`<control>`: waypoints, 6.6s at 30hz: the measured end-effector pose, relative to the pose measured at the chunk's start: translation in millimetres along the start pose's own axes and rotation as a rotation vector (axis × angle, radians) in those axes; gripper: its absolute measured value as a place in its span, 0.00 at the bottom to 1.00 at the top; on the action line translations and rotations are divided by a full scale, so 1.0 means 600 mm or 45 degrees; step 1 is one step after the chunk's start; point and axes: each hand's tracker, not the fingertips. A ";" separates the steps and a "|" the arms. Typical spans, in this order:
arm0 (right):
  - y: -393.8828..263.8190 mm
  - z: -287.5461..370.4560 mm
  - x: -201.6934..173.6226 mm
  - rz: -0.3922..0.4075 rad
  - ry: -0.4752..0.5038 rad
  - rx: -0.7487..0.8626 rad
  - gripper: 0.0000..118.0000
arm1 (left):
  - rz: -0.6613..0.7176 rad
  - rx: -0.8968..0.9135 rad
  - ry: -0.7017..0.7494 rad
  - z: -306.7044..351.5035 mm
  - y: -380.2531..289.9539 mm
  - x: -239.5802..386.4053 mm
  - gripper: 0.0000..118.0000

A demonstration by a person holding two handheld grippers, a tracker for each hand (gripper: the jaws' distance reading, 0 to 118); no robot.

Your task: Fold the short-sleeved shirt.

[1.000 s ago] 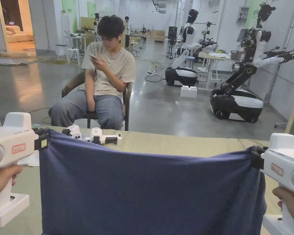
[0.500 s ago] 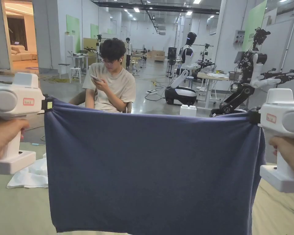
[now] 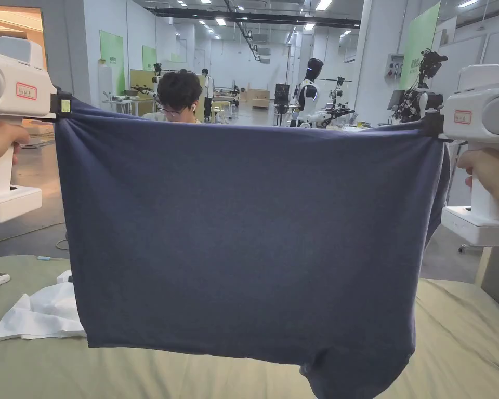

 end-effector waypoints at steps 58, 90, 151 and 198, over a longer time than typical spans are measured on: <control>-0.870 0.525 -0.010 0.165 0.181 -1.136 0.02 | 0.044 -1.018 -0.172 0.458 -0.891 0.005 0.00; -0.608 0.444 -0.194 -0.118 0.005 0.044 0.06 | -0.049 0.029 0.034 0.380 -0.631 0.197 0.04; -0.851 0.512 0.008 0.068 0.091 -1.059 0.54 | 0.165 -1.199 -0.062 0.432 -0.899 0.018 0.00; -0.825 0.150 -0.038 -0.041 0.149 -1.145 0.06 | 0.236 -1.037 -0.028 0.093 -0.828 0.048 0.00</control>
